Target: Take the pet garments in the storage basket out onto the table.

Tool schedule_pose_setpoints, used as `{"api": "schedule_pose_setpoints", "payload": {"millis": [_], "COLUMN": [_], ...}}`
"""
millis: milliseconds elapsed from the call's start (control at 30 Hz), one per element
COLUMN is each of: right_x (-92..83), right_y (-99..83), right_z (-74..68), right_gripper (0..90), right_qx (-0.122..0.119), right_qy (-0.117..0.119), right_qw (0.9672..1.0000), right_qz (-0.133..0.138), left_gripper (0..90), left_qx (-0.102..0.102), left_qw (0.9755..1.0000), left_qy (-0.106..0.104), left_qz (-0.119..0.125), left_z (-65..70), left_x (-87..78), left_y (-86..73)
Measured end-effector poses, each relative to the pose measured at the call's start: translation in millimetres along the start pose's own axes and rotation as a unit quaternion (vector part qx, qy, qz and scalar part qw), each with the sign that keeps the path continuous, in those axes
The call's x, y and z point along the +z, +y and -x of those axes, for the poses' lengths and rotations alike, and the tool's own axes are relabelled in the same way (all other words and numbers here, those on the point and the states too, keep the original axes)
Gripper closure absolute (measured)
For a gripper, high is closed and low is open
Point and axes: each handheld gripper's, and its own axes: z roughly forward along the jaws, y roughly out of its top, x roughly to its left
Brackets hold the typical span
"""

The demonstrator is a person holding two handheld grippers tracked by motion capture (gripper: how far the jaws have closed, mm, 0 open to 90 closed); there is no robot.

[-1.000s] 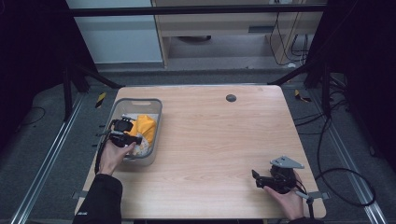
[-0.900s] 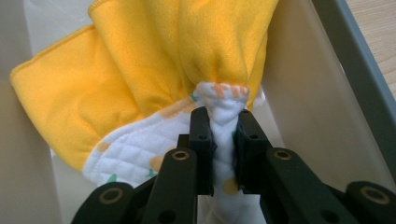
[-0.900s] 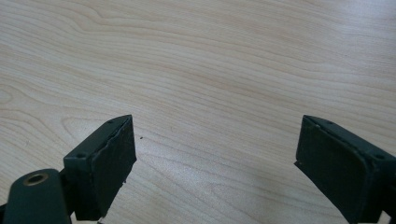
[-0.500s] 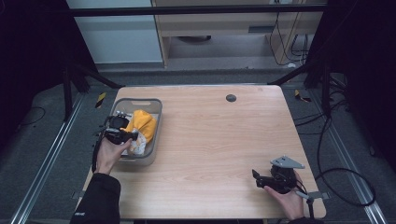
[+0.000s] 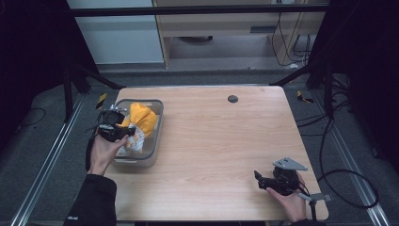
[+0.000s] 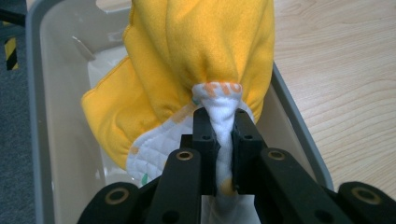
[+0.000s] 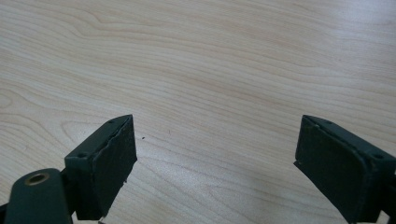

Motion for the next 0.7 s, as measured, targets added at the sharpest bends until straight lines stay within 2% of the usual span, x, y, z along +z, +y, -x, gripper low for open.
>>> {"api": "schedule_pose_setpoints", "payload": {"millis": [400,700], "right_x": [-0.1,-0.4], "right_y": [0.2,0.4], "right_z": [0.3,0.1], "right_gripper": [12.4,12.5], "right_qx": [-0.002,-0.003], "right_qy": [-0.002,-0.002], "right_qw": [1.0000,1.0000], "right_qz": [0.003,0.006], "left_gripper": [82.7,82.7], "left_qx": [0.005,0.018], "left_qw": [0.9999,0.9995], "left_qy": [0.001,-0.013], "left_qz": [0.013,0.022], "left_z": [-1.3,8.7], "left_x": [-24.7,-34.7], "left_y": [3.4,6.2]}}
